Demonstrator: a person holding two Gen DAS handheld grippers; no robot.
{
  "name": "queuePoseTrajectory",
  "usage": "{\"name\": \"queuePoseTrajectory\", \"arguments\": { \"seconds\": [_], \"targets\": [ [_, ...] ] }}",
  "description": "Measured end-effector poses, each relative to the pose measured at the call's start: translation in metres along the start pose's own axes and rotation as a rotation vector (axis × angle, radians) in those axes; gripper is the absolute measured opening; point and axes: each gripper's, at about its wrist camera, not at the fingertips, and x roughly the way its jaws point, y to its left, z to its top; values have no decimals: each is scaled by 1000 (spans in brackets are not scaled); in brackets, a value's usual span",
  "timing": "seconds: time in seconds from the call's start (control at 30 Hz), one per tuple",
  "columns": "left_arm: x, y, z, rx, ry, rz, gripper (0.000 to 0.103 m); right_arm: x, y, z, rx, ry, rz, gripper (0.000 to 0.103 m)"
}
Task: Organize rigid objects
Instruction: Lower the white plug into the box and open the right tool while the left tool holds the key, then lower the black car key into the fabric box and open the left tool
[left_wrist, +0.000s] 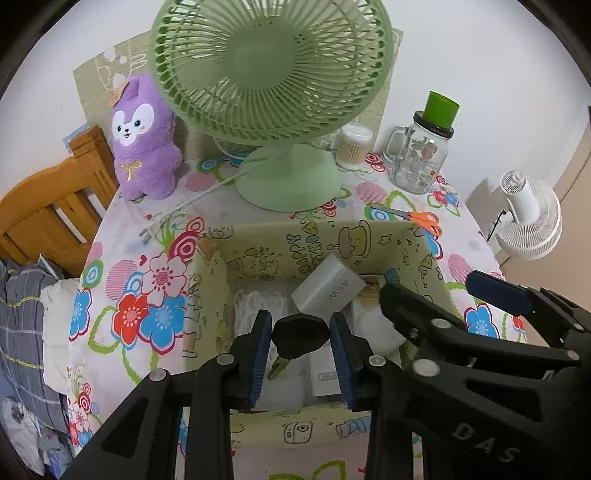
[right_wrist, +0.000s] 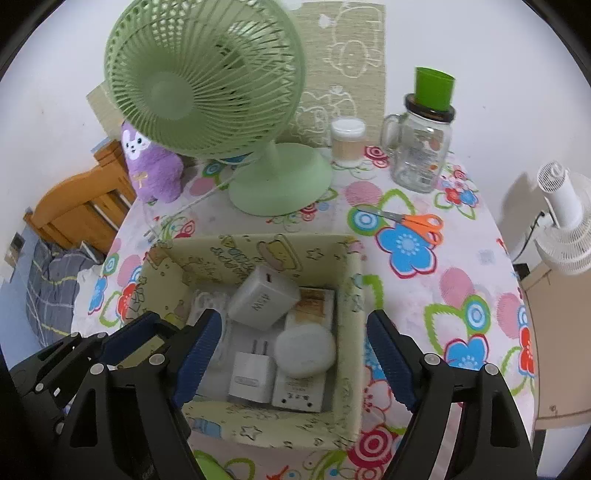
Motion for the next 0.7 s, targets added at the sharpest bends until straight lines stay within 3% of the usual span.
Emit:
{"name": "queuePoseTrajectory", "arguments": {
  "seconds": [0.27, 0.57, 0.7],
  "targets": [
    [13, -5, -7, 12, 60, 34, 34, -3, -10, -7, 31, 4, -24, 84],
    [7, 2, -19, -6, 78, 44, 45, -6, -9, -18, 34, 14, -33, 84],
    [-2, 3, -23, -13, 63, 41, 55, -13, -6, -21, 27, 3, -33, 84]
  ]
}}
